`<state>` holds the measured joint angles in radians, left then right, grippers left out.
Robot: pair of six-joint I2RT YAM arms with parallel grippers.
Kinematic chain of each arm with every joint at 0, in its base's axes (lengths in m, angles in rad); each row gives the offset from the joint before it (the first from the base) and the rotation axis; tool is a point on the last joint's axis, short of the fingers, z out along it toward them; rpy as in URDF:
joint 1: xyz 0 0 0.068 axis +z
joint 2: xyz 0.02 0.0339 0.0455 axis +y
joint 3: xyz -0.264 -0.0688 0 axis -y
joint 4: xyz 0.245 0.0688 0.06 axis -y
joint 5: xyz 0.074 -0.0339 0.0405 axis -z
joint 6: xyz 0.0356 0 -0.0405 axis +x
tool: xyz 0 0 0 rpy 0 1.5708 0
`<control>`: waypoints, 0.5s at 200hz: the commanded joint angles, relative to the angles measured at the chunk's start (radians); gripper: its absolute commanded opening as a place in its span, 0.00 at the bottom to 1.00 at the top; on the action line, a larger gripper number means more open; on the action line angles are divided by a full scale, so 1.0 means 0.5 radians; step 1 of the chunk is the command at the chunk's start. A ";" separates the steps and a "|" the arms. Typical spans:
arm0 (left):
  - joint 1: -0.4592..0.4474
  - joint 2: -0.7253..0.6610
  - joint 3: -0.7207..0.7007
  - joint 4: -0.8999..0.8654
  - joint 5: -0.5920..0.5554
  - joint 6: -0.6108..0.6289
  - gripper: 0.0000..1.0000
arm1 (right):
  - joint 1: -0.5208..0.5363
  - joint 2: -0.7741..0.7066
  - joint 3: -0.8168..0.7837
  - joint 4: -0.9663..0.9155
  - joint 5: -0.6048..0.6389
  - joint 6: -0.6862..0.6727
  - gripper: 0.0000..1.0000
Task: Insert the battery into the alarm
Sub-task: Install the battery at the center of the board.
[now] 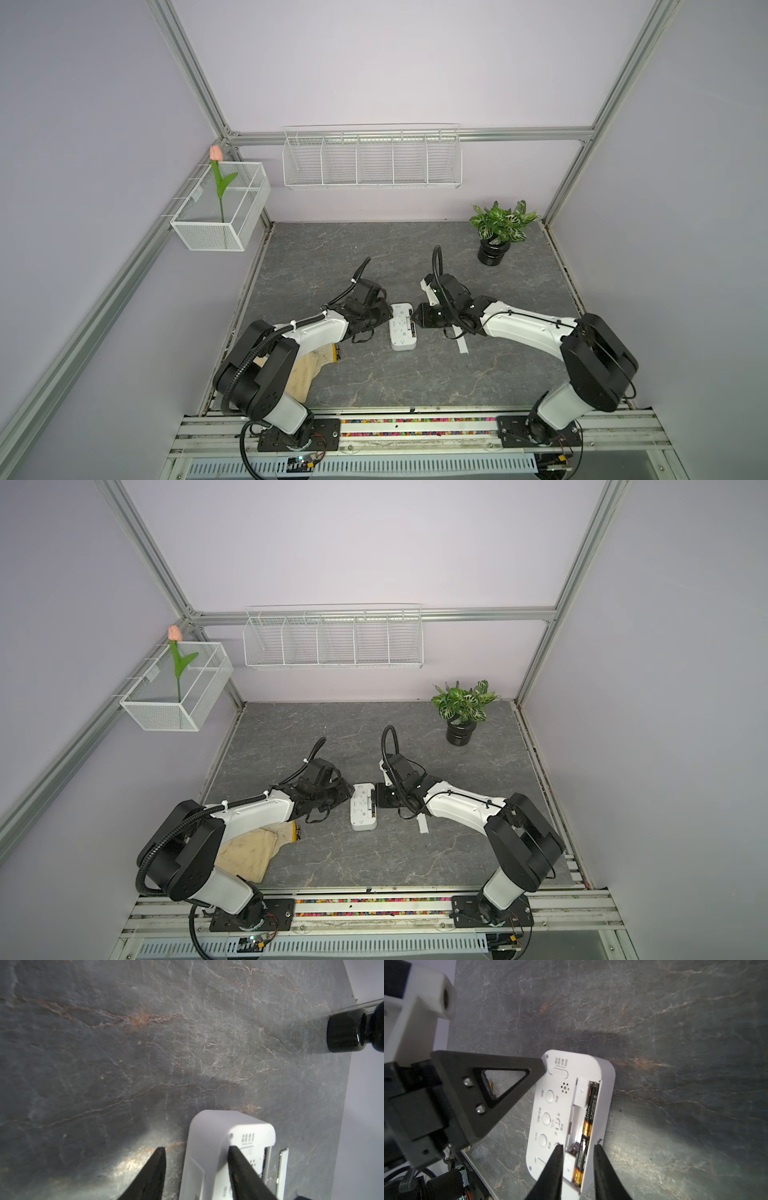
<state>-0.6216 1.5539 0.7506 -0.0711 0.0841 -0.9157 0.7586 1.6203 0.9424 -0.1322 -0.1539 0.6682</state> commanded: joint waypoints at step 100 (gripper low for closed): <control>0.007 0.056 -0.104 -0.033 0.027 -0.032 0.51 | 0.019 0.199 0.011 -0.032 -0.001 0.035 0.23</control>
<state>-0.6216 1.5543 0.7326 -0.0322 0.0952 -0.9276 0.7620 1.6993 0.9443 -0.1200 -0.1799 0.6807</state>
